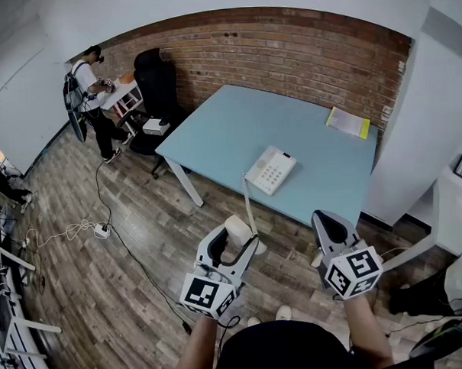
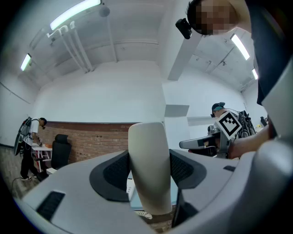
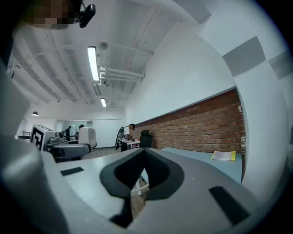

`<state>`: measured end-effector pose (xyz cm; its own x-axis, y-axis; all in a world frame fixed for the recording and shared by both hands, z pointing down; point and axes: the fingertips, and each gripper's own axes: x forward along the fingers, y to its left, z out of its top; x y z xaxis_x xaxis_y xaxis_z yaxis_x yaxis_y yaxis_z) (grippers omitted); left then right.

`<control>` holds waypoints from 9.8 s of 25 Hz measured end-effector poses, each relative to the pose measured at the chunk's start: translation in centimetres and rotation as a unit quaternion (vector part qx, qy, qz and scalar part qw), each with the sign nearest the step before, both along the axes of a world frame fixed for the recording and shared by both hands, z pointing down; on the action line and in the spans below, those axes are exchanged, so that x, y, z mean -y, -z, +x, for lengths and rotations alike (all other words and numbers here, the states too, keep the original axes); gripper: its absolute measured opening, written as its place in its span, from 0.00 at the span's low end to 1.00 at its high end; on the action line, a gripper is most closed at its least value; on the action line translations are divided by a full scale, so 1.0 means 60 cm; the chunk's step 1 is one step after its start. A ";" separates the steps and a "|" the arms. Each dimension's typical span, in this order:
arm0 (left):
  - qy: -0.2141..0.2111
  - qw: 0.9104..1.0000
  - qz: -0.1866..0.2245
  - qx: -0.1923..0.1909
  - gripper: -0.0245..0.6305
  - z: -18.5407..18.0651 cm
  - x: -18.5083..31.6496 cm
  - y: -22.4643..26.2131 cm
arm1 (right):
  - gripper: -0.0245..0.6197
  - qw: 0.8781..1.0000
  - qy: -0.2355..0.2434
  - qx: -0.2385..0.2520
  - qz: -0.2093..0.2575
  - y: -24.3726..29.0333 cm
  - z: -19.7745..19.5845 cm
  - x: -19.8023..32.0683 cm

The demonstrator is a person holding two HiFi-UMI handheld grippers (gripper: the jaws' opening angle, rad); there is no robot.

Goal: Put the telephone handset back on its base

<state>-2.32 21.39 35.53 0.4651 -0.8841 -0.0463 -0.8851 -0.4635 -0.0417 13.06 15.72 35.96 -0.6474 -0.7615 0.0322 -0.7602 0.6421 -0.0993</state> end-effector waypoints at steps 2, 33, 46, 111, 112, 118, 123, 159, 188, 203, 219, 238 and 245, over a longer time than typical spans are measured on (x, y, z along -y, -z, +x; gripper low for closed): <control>0.004 1.000 -0.002 -0.003 0.43 0.001 0.002 -0.001 | 0.06 1.000 0.001 0.001 -0.001 -0.002 0.003 0.003; 0.053 0.998 -0.019 -0.005 0.43 0.044 0.041 -0.029 | 0.06 0.996 0.054 0.055 -0.035 -0.037 0.032 0.070; 0.057 0.998 -0.027 -0.010 0.43 0.036 0.068 -0.037 | 0.06 0.996 0.059 0.053 -0.045 -0.041 0.016 0.095; -0.012 0.998 -0.051 -0.031 0.43 -0.189 0.418 -0.037 | 0.06 0.997 -0.012 0.011 -0.071 -0.046 -0.191 0.417; -0.014 0.998 -0.052 -0.031 0.43 -0.193 0.420 -0.037 | 0.06 0.997 -0.013 0.011 -0.073 -0.046 -0.197 0.420; -0.015 0.998 -0.050 -0.037 0.43 -0.229 0.427 -0.043 | 0.06 0.997 -0.007 0.010 -0.075 -0.053 -0.241 0.430; -0.024 0.997 -0.053 -0.040 0.43 -0.252 0.434 -0.045 | 0.06 0.997 -0.012 0.007 -0.078 -0.055 -0.267 0.432; -0.036 0.995 -0.087 -0.021 0.43 -0.225 0.560 -0.097 | 0.06 0.995 -0.028 0.021 -0.091 -0.085 -0.235 0.559; -0.019 0.986 -0.162 0.024 0.43 -0.162 0.710 -0.214 | 0.06 0.991 -0.017 0.014 -0.129 -0.137 -0.165 0.704; -0.018 0.980 -0.195 0.040 0.43 -0.133 0.757 -0.282 | 0.06 0.988 -0.022 0.012 -0.149 -0.168 -0.135 0.758; -0.030 0.971 -0.225 0.072 0.43 -0.102 0.795 -0.336 | 0.06 0.984 -0.026 0.012 -0.176 -0.202 -0.107 0.801; -0.064 0.961 -0.255 0.083 0.43 -0.061 0.828 -0.392 | 0.06 0.978 -0.039 0.008 -0.204 -0.245 -0.086 0.825; -0.077 0.955 -0.271 0.089 0.43 -0.044 0.839 -0.413 | 0.06 0.976 -0.045 0.012 -0.214 -0.258 -0.076 0.834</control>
